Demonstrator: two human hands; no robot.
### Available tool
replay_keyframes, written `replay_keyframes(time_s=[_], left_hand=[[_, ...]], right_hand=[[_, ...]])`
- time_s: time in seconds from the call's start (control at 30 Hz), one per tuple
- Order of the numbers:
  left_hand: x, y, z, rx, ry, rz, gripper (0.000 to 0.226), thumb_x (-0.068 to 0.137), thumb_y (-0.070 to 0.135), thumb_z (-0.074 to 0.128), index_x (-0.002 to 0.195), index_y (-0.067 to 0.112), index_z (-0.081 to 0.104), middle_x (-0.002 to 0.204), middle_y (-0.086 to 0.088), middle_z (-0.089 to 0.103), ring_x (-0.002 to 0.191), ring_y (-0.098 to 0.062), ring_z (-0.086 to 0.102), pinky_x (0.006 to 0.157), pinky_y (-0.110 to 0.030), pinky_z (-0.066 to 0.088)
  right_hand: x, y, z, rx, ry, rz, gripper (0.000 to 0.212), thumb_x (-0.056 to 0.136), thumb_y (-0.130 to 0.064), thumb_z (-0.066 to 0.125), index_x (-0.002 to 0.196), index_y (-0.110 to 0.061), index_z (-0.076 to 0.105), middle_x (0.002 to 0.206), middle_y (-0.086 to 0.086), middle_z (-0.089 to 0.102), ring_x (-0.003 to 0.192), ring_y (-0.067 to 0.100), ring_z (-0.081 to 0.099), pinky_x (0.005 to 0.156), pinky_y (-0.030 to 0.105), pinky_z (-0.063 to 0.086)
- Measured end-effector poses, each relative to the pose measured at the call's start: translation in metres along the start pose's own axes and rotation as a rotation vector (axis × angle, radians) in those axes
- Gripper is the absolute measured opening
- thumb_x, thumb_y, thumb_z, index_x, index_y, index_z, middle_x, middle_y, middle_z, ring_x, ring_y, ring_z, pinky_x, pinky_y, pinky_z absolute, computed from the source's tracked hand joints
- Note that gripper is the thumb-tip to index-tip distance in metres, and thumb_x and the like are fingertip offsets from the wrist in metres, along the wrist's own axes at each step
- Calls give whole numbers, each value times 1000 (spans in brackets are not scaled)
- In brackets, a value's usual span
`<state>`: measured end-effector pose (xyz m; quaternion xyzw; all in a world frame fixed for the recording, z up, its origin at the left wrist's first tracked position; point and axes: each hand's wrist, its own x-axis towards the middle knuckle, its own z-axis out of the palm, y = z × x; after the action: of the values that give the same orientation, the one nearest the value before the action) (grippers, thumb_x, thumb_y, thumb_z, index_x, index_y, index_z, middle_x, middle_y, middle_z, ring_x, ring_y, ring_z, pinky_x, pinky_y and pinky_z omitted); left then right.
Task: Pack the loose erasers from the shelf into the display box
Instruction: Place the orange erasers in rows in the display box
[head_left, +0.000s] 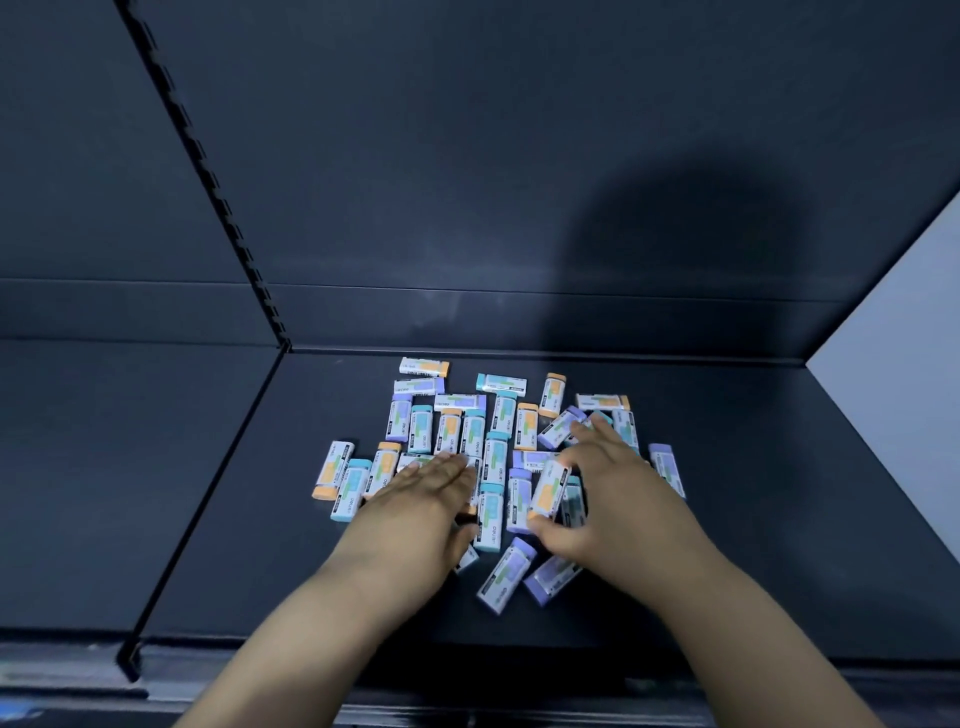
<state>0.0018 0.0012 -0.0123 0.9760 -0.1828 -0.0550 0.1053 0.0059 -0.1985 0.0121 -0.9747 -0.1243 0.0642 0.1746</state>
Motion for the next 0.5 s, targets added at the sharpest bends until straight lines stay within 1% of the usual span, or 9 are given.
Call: replay_keyframes(time_s=[0.07,0.1,0.13,0.17,0.3,0.4,0.5], left_hand=[[4,2,-2,-6,12,6,55,99,36,36,149,24,16,157,9,9,142,-4,4,106,-14,-7],[6,3,-3,-13,22,8,53,99,34,35,149,24,17,157,9,10,142,-5,6,107,-14,-6],[7,5,-4,-21,31,9,52,100,31,34,148,23,18,156,9,12,142,-5,7,108,-14,-4],[9,7,-4,-26,35,9,50,100,29,33,148,23,20,156,9,12,142,-6,8,108,-14,-2],[11,9,-5,-50,50,6,46,100,22,33,146,23,27,155,9,18,142,-8,14,108,-13,4],[11,11,-4,-115,96,-3,41,97,25,41,138,21,44,150,8,31,137,-11,27,107,-16,19],[11,12,0,-125,169,-63,35,91,30,53,123,14,58,134,0,48,124,-19,42,99,-23,33]], right_hand=[[-4,-2,-3,30,81,43,64,79,-54,61,133,-25,40,147,-10,33,140,5,17,108,17,19],[-5,-2,-3,35,119,66,62,80,-53,61,131,-25,42,140,-10,40,133,6,28,104,17,24],[-5,-3,-3,24,148,89,60,80,-54,60,130,-26,43,134,-11,44,127,7,35,101,19,27],[-4,-3,-3,-5,169,109,60,79,-55,59,130,-26,43,131,-11,47,124,8,38,101,23,28],[6,-4,4,-110,182,196,65,80,-62,51,133,-26,39,132,-8,49,124,14,39,101,33,26],[17,-10,11,-165,196,204,67,81,-66,43,135,-25,38,129,-3,52,122,20,40,96,37,28],[27,-16,17,-231,171,216,68,84,-70,35,132,-23,43,126,1,53,120,25,40,93,40,30]])
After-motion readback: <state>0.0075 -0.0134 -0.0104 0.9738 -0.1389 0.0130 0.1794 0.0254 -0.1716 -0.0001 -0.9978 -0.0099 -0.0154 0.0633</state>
